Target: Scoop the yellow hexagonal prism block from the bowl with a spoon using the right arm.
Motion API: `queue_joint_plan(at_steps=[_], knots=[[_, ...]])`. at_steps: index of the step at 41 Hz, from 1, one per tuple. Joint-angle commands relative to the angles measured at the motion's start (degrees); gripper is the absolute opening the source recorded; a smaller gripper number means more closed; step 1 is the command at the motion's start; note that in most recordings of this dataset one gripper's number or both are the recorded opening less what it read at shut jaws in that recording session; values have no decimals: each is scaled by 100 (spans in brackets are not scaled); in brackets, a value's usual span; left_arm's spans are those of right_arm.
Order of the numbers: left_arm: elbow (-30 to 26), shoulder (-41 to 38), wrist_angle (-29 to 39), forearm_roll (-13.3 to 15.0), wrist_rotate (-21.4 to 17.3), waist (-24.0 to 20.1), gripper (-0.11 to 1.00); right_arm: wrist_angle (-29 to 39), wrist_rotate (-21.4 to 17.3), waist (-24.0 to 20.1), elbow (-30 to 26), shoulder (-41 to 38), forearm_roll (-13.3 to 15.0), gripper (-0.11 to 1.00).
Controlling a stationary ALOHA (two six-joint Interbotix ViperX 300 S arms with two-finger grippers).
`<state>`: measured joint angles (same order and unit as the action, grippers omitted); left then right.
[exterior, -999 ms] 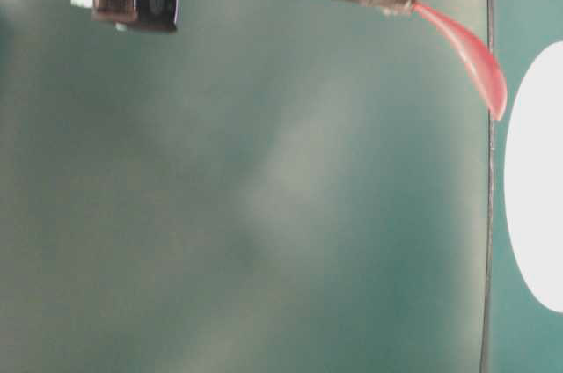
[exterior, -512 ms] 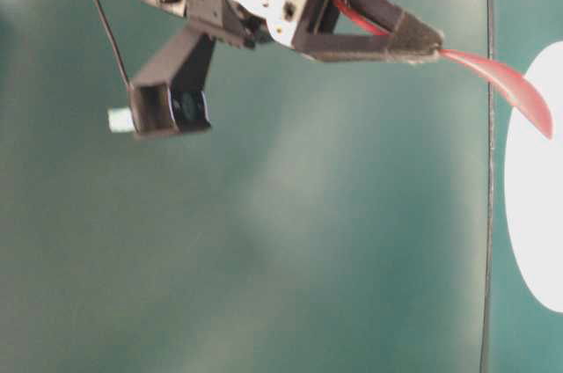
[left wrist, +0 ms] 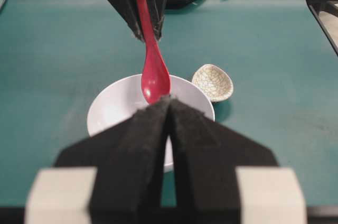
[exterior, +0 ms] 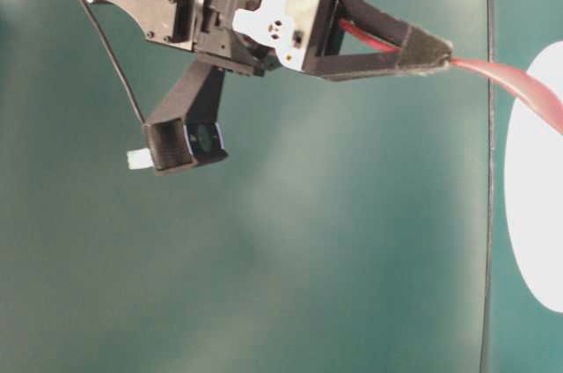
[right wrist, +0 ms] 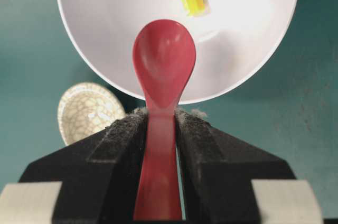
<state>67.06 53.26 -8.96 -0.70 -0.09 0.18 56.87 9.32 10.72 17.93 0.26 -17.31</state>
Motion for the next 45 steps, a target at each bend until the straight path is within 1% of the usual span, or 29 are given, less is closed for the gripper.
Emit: queue_joint_plan(at_steps=[1,34,45], knots=[[-88,-26,-44,-9,0,0,-1,0,-9,-26,-123,26,0,24],[-88,-26,-35,-9,-9,9,-1,-334,35,-26,-114,-448,0,24],[-88,-26,-35,-9,0,9,-1,-668,88,-26,-114,-563,9,24]])
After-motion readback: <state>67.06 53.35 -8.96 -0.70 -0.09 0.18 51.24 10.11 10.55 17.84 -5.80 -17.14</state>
